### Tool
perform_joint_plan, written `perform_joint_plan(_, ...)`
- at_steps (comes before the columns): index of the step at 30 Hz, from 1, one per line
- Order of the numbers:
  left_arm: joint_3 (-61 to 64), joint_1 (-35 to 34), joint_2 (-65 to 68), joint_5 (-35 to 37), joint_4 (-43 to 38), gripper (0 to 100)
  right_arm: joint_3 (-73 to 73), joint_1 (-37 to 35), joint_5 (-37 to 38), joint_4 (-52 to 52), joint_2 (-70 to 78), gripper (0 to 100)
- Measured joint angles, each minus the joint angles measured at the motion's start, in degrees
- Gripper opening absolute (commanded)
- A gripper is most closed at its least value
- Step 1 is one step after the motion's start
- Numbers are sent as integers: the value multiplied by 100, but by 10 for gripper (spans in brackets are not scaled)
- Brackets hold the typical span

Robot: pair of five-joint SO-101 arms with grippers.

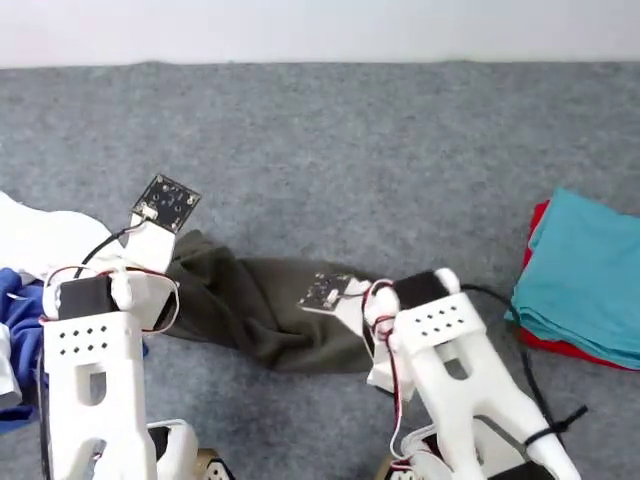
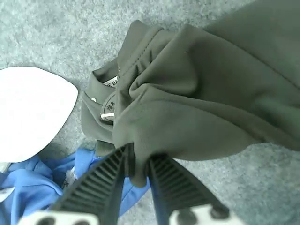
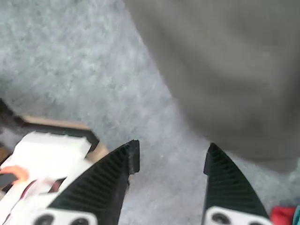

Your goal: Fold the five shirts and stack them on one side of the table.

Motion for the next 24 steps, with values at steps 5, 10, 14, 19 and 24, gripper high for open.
perform_joint_plan(5,0,0,0,0,0,14,343,-9,0,-905,114,221)
perform_joint_plan(10,0,0,0,0,0,14,352,132,0,-1565,941,220)
perform_joint_plan(14,0,0,0,0,0,14,299,360,0,-1881,1433,158)
perform_joint_plan(19,0,0,0,0,0,14,62,563,-9,-2013,1626,14)
perform_joint_plan(24,0,0,0,9,0,14,-325,730,9,-1741,1837,11)
